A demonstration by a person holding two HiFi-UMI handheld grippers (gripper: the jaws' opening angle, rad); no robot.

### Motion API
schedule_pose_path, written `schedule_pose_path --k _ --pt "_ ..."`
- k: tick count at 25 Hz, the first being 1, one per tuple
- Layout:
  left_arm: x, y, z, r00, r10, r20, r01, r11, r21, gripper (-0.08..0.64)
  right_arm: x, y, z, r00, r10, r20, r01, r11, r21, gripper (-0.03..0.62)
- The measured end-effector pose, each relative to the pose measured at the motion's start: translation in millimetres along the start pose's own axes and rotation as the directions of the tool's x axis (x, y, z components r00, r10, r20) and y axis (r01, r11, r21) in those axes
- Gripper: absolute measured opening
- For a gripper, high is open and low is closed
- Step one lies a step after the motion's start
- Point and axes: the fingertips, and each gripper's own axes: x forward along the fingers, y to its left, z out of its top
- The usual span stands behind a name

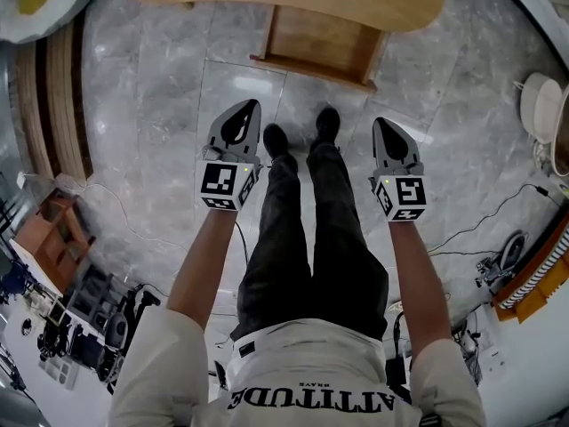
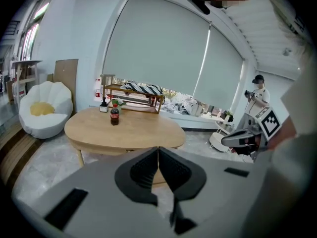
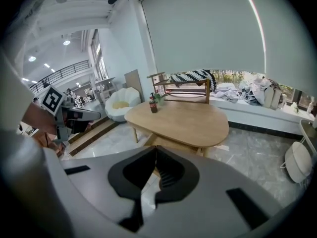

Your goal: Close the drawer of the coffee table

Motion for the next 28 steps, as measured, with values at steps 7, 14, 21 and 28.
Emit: schedule_pose_path --k 7,14,21,28 --pt "29 10 -29 1.000 0.022 -0.022 -0.022 1.000 -0.016 0.021 31 -12 -33 1.000 -0.019 -0.022 0.019 1.000 0.021 0.020" --pt "51 19 -59 0.999 0.021 -0.047 -0.022 1.000 -0.022 0.021 55 -20 -61 0.999 -0.035 -0.041 0.036 0.999 0.040 0.020" --pt "76 20 -91 0.997 0.013 -0.071 -0.015 1.000 -0.025 0.021 75 -35 -96 0.996 -0.061 -0.066 0.066 0.995 0.076 0.020" --pt "103 33 -137 0.994 0.012 -0.104 -0.022 0.995 -0.097 0.021 105 -36 -135 0.994 -0.048 -0.098 0.059 0.992 0.113 0.021"
